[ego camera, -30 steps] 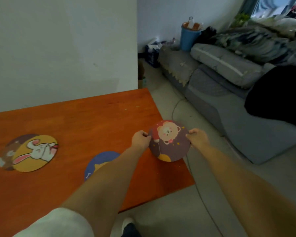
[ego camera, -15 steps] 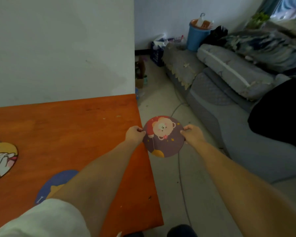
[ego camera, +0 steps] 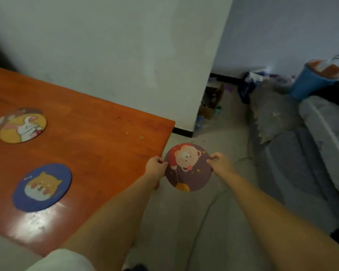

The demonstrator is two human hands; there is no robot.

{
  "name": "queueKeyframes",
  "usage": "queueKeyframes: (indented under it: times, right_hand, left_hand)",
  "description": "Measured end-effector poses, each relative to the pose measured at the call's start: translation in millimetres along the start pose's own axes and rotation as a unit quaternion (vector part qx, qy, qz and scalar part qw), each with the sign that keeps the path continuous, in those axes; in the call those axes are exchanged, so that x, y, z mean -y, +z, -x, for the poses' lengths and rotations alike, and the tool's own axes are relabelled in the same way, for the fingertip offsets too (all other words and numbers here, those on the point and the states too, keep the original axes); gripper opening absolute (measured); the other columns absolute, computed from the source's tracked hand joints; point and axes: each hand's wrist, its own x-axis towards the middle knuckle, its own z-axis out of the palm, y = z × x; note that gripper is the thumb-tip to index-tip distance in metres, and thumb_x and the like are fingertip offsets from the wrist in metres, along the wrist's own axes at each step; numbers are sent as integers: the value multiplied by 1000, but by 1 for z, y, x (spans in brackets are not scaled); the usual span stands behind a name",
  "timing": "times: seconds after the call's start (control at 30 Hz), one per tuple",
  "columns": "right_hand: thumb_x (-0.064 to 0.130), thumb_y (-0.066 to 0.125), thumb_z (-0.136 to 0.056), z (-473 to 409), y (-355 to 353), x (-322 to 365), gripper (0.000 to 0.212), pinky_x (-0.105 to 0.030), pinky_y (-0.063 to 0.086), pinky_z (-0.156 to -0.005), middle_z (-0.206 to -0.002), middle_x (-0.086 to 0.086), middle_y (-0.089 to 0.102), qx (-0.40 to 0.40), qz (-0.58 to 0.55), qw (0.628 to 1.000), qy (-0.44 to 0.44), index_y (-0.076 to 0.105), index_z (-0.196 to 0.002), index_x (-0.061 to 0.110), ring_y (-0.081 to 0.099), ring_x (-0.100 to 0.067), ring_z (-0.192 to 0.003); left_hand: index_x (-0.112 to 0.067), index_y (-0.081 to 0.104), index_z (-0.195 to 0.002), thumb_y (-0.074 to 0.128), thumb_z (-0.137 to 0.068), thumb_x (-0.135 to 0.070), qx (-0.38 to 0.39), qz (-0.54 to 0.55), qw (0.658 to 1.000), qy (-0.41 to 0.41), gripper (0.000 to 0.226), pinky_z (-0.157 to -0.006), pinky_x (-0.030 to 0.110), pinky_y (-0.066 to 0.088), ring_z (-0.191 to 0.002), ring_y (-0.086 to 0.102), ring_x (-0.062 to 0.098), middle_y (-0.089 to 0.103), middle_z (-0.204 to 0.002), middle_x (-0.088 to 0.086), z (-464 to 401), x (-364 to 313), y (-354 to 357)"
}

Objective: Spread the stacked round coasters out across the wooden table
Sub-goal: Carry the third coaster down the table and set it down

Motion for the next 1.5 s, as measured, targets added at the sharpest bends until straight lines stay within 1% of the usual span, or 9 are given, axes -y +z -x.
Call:
queueKeyframes:
  times: [0.1, 0.27, 0.4, 0.67, 0.83, 1.07, 1.17, 1.3, 1.5]
  right_hand:
    - [16, 59, -89, -16, 10, 18, 10, -48, 54, -91, -110, -19, 70, 45, 55, 997, -30, 63, -93, 9, 66, -36, -103]
    - [17, 58, -90, -34, 76, 82, 13, -49, 53, -93, -110, -19, 69, 136, 99, 978, -123, 63, -95, 6, 64, -36, -103]
    - [18, 60, -90, -37, 126, 121, 21, -37, 50, -83, -109, -18, 68, 191, 149, 951, -193, 65, -103, 3, 63, -34, -101]
    - [17, 57, -93, -55, 176, 156, 20, -33, 42, -76, -111, -17, 65, 274, 224, 903, -244, 62, -105, 2, 57, -30, -91]
    - [19, 57, -92, -71, 195, 168, 12, -45, 42, -104, -100, -17, 65, 303, 266, 870, -285, 57, -88, 7, 59, -35, -101]
    - [26, 57, -92, -90, 213, 173, 17, -26, 27, -50, -85, -5, 54, 343, 361, 790, -358, 46, -82, 17, 46, -22, -74]
    - [28, 56, -93, -94, 216, 172, 17, -29, 32, -64, -99, -14, 62, 342, 390, 763, -386, 47, -87, 14, 53, -28, -84]
    - [32, 57, -92, -94, 215, 176, 29, -39, 45, -83, -115, -16, 64, 333, 417, 744, -402, 54, -108, 8, 60, -35, -106]
    - [30, 55, -93, -102, 201, 192, 31, -39, 49, -89, -124, -17, 61, 329, 382, 788, -354, 56, -111, 6, 59, -34, -110]
  left_hand:
    - [-15, 49, -66, 56, -92, -10, -40, 33, 998, -25, 28, -82, 42, 57, -85, 61, 29, 60, -87, 14, 4, 10, -12]
    - [-7, 48, -74, 55, -93, -8, -125, 81, 985, -86, 20, -59, 35, 50, -74, 53, 27, 54, -79, 16, -9, 42, -74]
    - [-6, 46, -76, 53, -95, -7, -175, 107, 969, -140, 21, -85, 50, 55, -80, 52, 31, 51, -78, 17, -10, 64, -117]
    - [-14, 38, -63, 53, -95, -8, -239, 133, 941, -202, 36, -77, 40, 53, -80, 53, 31, 47, -69, 9, -9, 87, -133]
    - [-15, 36, -62, 54, -94, -6, -271, 130, 925, -235, 38, -83, 51, 57, -78, 54, 32, 45, -66, 9, -14, 90, -126]
    - [-17, 32, -59, 56, -92, -11, -314, 51, 899, -301, 42, -71, 42, 47, -75, 48, 27, 39, -62, 4, -21, 95, -109]
    - [-15, 38, -64, 56, -93, -14, -316, 23, 896, -312, 34, -67, 38, 41, -77, 47, 29, 47, -72, 8, -24, 96, -103]
    - [-3, 49, -109, 56, -93, -14, -314, -18, 896, -313, 21, -73, 43, 48, -93, 59, 36, 59, -107, 21, -26, 91, -100]
    - [-1, 47, -113, 57, -93, -18, -310, -33, 906, -286, 28, -76, 44, 50, -92, 59, 35, 57, -103, 19, -21, 82, -115]
